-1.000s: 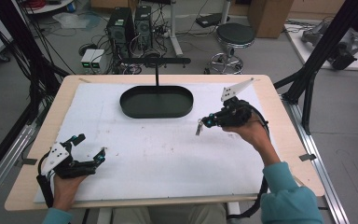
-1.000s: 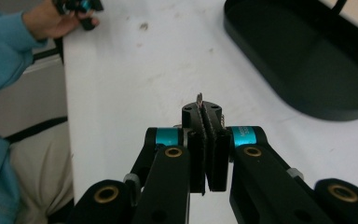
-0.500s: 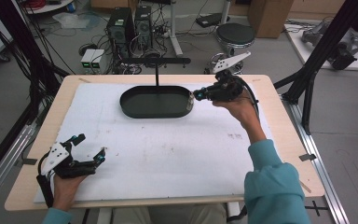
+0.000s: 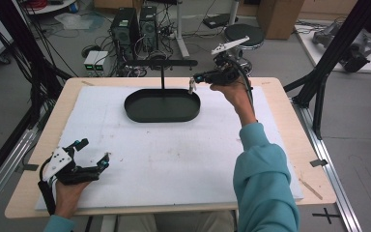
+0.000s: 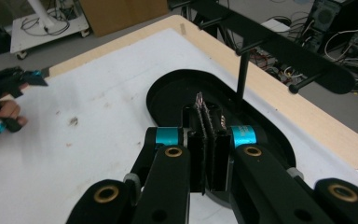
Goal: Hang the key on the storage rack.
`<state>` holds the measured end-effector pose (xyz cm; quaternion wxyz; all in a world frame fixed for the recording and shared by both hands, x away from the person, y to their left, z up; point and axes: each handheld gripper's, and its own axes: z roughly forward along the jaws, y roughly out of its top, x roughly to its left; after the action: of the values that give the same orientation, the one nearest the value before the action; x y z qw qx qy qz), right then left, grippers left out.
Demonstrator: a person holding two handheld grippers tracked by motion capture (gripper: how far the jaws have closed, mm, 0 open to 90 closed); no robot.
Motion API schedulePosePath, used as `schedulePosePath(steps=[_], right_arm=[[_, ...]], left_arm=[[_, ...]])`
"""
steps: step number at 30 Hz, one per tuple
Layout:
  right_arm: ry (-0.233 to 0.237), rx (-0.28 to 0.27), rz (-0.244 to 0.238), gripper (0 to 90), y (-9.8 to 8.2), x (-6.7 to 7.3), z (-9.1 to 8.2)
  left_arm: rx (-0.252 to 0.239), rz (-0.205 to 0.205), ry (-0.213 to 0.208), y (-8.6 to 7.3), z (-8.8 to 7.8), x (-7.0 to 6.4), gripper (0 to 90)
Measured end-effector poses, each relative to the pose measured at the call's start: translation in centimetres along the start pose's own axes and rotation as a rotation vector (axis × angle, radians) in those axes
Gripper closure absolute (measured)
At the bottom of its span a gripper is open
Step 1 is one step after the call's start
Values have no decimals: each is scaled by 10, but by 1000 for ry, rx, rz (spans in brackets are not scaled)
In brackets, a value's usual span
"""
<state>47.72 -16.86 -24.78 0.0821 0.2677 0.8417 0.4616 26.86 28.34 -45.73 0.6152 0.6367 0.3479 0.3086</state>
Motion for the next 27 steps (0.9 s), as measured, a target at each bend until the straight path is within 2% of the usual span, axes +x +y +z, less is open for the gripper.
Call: schedulePosePath(steps=[4,5,7,10,14,19,27], right_arm=[[-14,-9,16,894,4,-5,5],[-28,2,31,893,8,-8,9],[-49,8,30,894,11,-10,12],[-51,3,37,894,13,-12,18],[-62,14,57,894,13,-15,25],[-103,28,88,894,10,-21,36],[-146,22,94,894,7,-30,48]], left_arm=[[0,-1,-1,0,0,-1,17],[2,6,0,0,0,-1,17],[2,6,1,0,0,-1,17],[0,1,1,0,0,-1,17],[1,5,0,0,0,-1,17],[0,7,-1,0,0,-1,17],[0,7,-1,0,-1,-1,17]])
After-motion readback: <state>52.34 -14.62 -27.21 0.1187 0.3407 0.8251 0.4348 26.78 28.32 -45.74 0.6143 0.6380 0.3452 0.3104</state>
